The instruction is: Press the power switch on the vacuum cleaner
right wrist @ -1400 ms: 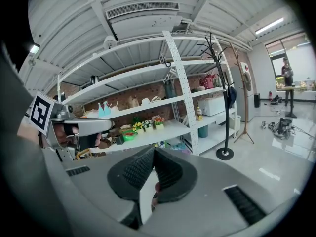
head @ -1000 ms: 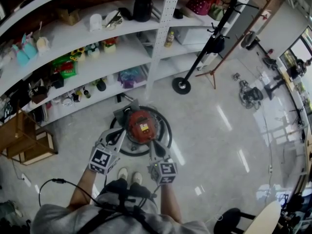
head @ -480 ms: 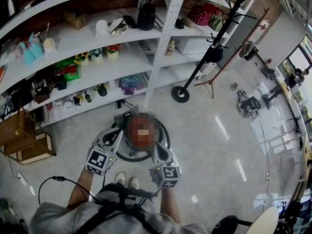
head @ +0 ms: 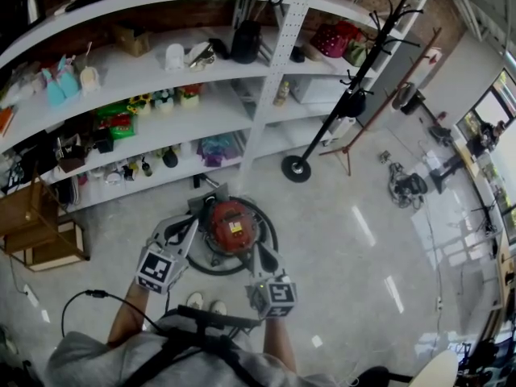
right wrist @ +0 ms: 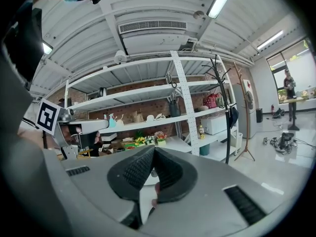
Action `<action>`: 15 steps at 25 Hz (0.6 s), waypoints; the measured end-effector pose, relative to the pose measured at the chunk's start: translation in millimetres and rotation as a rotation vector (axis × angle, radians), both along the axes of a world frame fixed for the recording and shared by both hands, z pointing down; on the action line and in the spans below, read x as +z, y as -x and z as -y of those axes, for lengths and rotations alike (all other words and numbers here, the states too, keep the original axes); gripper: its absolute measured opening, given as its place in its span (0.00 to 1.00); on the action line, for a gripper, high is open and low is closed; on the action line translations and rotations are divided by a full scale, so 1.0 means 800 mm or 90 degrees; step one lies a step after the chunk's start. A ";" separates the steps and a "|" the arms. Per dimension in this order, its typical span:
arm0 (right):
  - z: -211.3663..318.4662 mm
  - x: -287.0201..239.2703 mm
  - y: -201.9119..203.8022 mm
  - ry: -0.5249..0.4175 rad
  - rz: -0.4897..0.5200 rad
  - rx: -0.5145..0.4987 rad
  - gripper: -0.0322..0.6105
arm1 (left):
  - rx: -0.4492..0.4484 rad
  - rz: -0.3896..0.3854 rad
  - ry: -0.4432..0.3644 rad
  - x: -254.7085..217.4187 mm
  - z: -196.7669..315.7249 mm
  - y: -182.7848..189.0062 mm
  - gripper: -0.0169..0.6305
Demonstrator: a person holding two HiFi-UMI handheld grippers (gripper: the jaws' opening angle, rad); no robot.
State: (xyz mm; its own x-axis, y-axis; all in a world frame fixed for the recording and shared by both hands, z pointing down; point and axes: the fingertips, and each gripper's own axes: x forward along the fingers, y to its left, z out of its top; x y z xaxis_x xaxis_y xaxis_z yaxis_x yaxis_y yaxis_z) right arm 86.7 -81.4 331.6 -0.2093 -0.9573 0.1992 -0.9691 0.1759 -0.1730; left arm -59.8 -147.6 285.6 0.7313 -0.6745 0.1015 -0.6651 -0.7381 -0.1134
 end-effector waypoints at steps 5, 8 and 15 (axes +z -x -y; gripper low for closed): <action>-0.010 -0.005 0.006 -0.013 -0.002 -0.006 0.07 | -0.007 0.013 -0.012 0.000 -0.008 0.015 0.04; -0.017 -0.004 0.008 -0.009 -0.002 -0.003 0.07 | -0.014 0.009 -0.006 -0.002 -0.013 0.023 0.04; -0.021 -0.014 0.014 -0.030 -0.001 -0.006 0.07 | -0.016 0.005 -0.004 -0.005 -0.020 0.030 0.04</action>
State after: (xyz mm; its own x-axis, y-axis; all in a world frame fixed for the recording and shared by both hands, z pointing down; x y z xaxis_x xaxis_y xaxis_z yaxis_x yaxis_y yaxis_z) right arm 75.5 -64.9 320.0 -0.2179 -0.9638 0.1537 -0.9676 0.1928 -0.1630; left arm -84.2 -131.9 281.6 0.7133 -0.6932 0.1035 -0.6823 -0.7205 -0.1236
